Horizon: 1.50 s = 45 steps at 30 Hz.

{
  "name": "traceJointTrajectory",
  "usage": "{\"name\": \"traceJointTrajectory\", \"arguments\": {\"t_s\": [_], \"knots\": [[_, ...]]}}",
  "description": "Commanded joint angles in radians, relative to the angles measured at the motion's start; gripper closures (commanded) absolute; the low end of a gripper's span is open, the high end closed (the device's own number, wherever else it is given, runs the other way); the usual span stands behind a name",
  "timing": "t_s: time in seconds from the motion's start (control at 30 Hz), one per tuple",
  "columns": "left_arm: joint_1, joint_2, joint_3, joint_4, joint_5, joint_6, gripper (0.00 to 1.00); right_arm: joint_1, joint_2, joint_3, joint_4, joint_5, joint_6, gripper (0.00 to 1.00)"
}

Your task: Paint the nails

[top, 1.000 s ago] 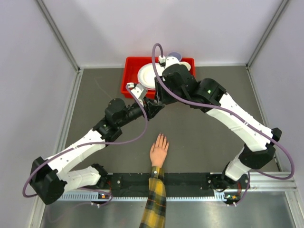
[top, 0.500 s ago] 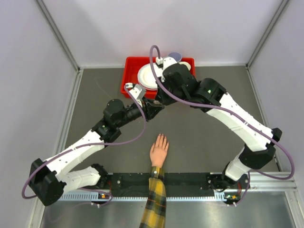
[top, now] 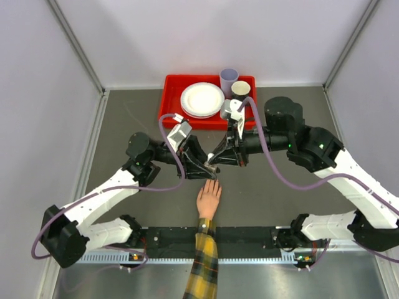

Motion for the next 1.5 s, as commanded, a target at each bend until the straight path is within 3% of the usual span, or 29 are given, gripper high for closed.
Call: {"name": "traceJointTrajectory", "arguments": {"t_s": [0.0,0.07,0.1,0.13,0.2,0.27,0.4,0.5,0.87,1.07,1.47], "knots": [[0.012,-0.068,0.110,-0.339,-0.057,0.293,1.00,-0.020,0.012,0.001,0.061,-0.130,-0.049,1.00],[0.012,-0.080,0.127,-0.496,-0.201,0.442,1.00,-0.017,0.000,0.002,0.073,-0.010,-0.011,1.00],[0.012,-0.088,0.147,-0.553,-0.293,0.487,1.00,-0.019,0.001,0.015,0.069,0.050,-0.003,0.78],[0.010,-0.094,0.149,-0.588,-0.371,0.518,1.00,-0.017,0.007,0.030,0.058,0.185,0.067,0.63],[0.010,-0.106,0.124,-0.595,-0.567,0.569,1.00,-0.017,0.039,0.085,0.017,0.419,0.139,0.50],[0.009,-0.108,0.104,-0.586,-0.743,0.577,1.00,-0.003,0.070,0.128,-0.026,0.596,0.286,0.48],[0.003,-0.099,0.086,-0.566,-0.844,0.581,1.00,0.091,0.166,0.258,-0.100,0.858,0.391,0.49],[-0.002,-0.105,0.069,-0.523,-0.898,0.558,1.00,0.133,0.255,0.372,-0.177,0.959,0.406,0.49],[-0.005,-0.126,0.052,-0.481,-0.952,0.460,1.00,0.153,0.334,0.389,-0.125,0.979,0.396,0.49],[-0.006,-0.125,0.052,-0.480,-0.947,0.446,1.00,0.153,0.351,0.377,-0.087,0.938,0.384,0.58],[-0.013,-0.122,0.061,-0.474,-0.932,0.428,1.00,0.153,0.368,0.348,-0.040,0.887,0.368,0.65]]}}
